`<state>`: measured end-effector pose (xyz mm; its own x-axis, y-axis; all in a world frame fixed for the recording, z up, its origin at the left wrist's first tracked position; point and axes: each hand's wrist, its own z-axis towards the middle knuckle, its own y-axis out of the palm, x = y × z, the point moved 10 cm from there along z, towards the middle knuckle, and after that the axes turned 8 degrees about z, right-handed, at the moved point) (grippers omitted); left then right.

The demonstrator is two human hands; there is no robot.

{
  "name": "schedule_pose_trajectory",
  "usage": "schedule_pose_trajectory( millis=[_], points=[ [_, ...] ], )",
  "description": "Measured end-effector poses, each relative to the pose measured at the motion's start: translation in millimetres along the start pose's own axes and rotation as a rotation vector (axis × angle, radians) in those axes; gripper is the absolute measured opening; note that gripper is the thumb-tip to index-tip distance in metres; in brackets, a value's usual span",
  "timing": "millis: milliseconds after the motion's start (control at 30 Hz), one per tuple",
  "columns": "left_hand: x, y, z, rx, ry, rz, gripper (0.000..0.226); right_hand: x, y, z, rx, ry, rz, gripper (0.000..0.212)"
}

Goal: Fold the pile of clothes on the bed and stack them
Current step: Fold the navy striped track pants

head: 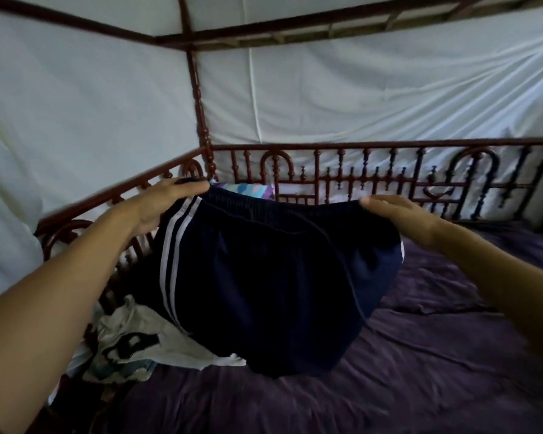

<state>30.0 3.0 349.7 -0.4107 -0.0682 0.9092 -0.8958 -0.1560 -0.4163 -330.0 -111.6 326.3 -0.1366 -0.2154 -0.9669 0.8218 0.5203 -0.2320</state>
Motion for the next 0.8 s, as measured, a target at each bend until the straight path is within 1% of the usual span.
schedule_pose_trajectory(
  millis=[67, 100, 133, 200, 233, 300, 400, 467, 533, 600, 733, 800],
  points=[
    [7.7, 26.4, 10.5, -0.121, 0.040, 0.141, 0.037, 14.8, -13.9, -27.4, -0.115, 0.028, -0.134, 0.048],
    [7.6, 37.4, 17.8, -0.145, 0.028, 0.209, 0.039, 25.4, -24.1, -38.5, -0.137, 0.046, -0.187, 0.048],
    [7.2, 47.1, 27.7, -0.147, 0.014, 0.287, 0.037, 35.3, -34.6, -47.9, -0.134, 0.055, -0.232, 0.048],
    [13.8, 62.7, 54.9, -0.066, 0.020, 0.511, 0.025, 51.8, -56.5, -61.3, -0.081, 0.060, -0.273, 0.047],
    [21.5, 73.2, 71.4, -0.009, 0.060, 0.620, 0.021, 58.6, -64.8, -67.0, -0.060, 0.056, -0.279, 0.043],
    [38.4, 106.1, 104.3, 0.071, 0.173, 0.766, 0.018, 74.8, -73.9, -76.0, -0.072, 0.073, -0.283, 0.032],
    [49.1, 171.2, 158.8, 0.129, 0.303, 0.968, 0.022, 116.3, -94.9, -84.9, -0.073, 0.199, -0.297, 0.032],
    [46.7, 217.4, 198.9, 0.125, 0.344, 1.058, 0.028, 149.1, -117.7, -89.7, -0.016, 0.272, -0.322, 0.027],
    [47.3, 269.2, 234.1, 0.090, 0.372, 1.033, 0.030, 181.0, -145.0, -99.5, 0.091, 0.339, -0.324, 0.016],
    [54.8, 329.2, 261.1, 0.040, 0.411, 0.946, 0.028, 210.7, -173.0, -115.2, 0.197, 0.389, -0.282, 0.012],
    [87.2, 461.1, 282.9, -0.093, 0.516, 0.786, 0.021, 258.7, -233.3, -172.2, 0.411, 0.513, -0.233, 0.012],
    [111.2, 529.6, 281.9, -0.168, 0.593, 0.722, 0.019, 278.0, -267.8, -210.5, 0.542, 0.561, -0.213, 0.020]
  ],
)
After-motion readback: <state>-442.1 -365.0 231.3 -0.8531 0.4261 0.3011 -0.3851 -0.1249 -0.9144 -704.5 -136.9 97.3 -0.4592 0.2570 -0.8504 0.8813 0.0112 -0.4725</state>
